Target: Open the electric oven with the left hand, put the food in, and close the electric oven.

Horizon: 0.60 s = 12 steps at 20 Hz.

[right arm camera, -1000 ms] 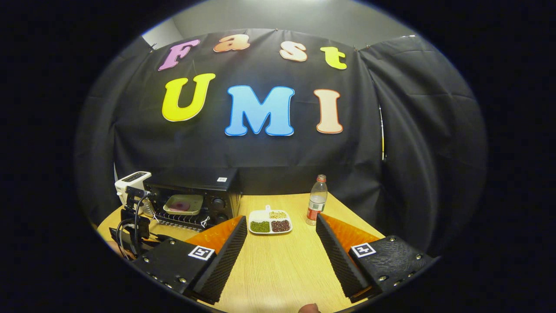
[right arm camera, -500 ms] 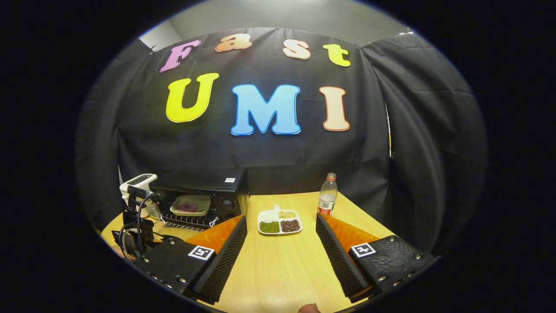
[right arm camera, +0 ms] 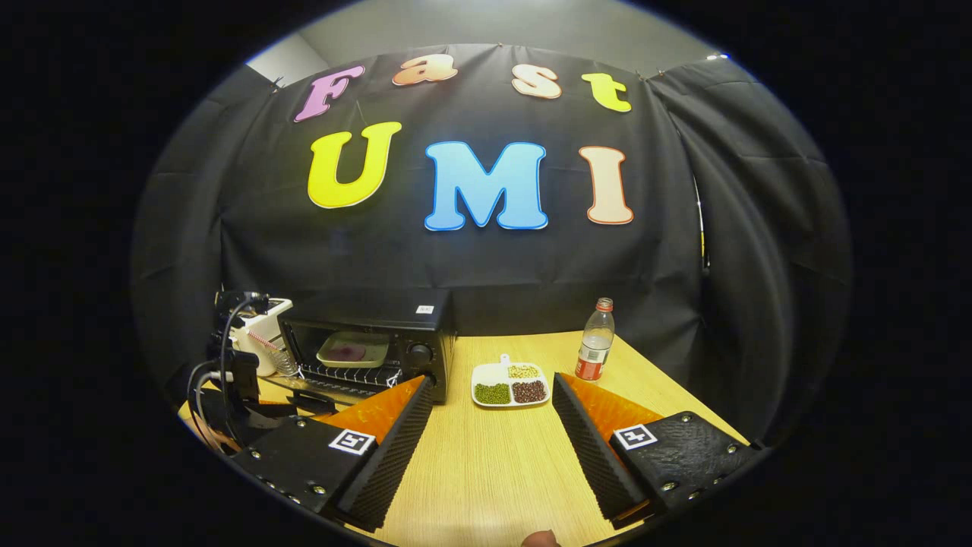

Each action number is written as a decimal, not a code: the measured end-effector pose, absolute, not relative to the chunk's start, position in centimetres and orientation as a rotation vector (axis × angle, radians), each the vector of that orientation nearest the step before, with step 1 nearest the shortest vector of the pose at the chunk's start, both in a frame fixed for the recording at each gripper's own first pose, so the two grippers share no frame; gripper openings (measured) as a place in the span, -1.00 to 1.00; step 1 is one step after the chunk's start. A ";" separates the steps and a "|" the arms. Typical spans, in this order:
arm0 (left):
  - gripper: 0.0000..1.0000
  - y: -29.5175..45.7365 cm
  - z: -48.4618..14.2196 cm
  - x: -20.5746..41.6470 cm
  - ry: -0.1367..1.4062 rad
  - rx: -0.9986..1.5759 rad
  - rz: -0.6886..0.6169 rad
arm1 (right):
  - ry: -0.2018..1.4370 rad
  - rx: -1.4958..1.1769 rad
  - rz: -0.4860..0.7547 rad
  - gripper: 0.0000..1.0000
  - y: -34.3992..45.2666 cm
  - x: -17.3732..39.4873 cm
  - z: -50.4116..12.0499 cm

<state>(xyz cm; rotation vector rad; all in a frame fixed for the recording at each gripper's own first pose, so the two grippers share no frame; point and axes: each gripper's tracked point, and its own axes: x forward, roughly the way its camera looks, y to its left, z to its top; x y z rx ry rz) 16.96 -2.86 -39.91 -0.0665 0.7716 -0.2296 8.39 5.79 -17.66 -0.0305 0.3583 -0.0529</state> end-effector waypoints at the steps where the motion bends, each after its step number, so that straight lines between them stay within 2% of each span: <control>1: 0.94 -2.9 -39.6 16.9 0.759 -0.057 -0.234 | 0.361 -0.030 -0.054 0.97 5.7 8.4 -17.7; 2: 1.00 -2.9 -39.4 17.0 0.748 -0.046 -0.238 | 0.365 -0.032 -0.053 0.97 5.8 8.4 -17.8; 3: 0.94 -2.9 -38.9 17.2 0.735 -0.037 -0.242 | 0.371 -0.035 -0.053 0.97 5.8 8.5 -18.0; 11: 0.94 -3.1 -35.3 20.4 0.611 0.001 -0.253 | 0.388 -0.035 -0.044 0.97 6.2 8.7 -18.6; 12: 1.00 -3.2 -34.9 20.8 0.598 -0.004 -0.253 | 0.394 -0.035 -0.042 0.97 6.3 8.7 -18.6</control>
